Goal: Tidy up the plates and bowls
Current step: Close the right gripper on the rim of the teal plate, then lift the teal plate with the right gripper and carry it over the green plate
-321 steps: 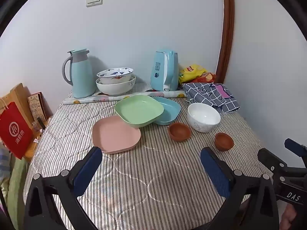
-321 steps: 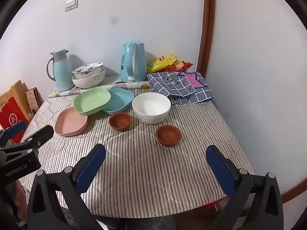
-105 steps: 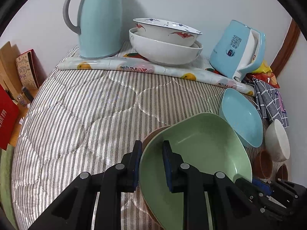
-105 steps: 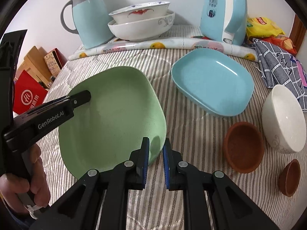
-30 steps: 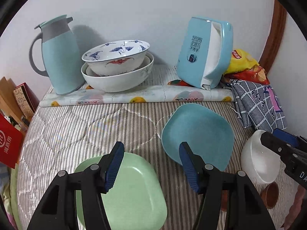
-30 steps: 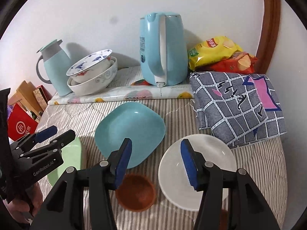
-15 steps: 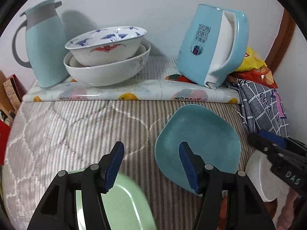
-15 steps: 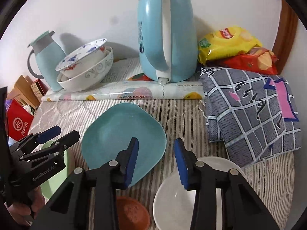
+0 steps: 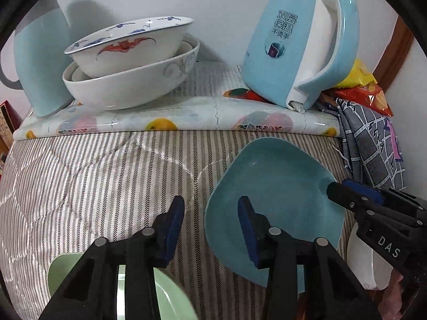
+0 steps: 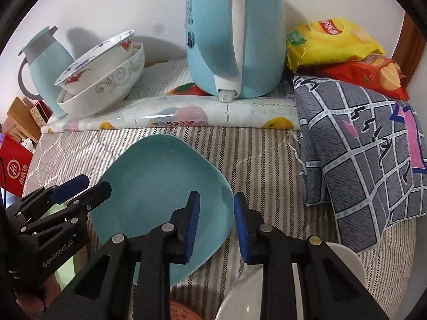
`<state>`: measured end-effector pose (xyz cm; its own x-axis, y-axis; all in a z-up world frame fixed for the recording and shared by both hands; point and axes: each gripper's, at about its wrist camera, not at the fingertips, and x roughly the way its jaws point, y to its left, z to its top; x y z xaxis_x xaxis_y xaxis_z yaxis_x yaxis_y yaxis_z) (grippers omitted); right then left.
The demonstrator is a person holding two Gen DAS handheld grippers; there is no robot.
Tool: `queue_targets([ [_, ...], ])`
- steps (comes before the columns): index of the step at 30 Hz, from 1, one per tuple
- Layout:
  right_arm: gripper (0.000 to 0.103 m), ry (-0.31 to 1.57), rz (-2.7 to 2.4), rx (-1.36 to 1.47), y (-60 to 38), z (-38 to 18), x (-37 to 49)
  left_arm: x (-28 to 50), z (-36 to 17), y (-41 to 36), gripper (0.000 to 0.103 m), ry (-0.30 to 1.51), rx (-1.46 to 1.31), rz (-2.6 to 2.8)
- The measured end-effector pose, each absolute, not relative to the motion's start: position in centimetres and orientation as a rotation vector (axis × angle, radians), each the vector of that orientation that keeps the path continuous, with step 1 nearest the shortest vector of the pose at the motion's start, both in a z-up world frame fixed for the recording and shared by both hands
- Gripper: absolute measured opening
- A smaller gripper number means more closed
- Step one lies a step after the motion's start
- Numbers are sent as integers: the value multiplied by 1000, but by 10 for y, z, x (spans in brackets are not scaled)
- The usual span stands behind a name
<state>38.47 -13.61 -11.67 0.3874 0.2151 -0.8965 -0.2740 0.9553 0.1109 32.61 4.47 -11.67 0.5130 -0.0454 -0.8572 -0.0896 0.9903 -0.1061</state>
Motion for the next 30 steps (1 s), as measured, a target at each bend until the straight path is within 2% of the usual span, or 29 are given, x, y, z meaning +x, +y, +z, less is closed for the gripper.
queue_targets([
  [6, 24, 1152, 296, -61, -135, -126, 392, 333, -129, 41, 27, 1065, -148, 28],
  [12, 13, 1144, 277, -69, -135, -131, 394, 336, -136, 38, 11, 1064, -115, 45],
  [14, 8, 1132, 266, -77, -135, -130, 394, 336, -137, 40, 11, 1061, -126, 42],
  [18, 4, 1115, 265, -66, -139, -126, 391, 334, -131, 44, 10, 1043, -131, 41],
  [30, 4, 1042, 272, -56, -138, -90, 368, 309, -97, 52, 10, 983, -140, 37],
])
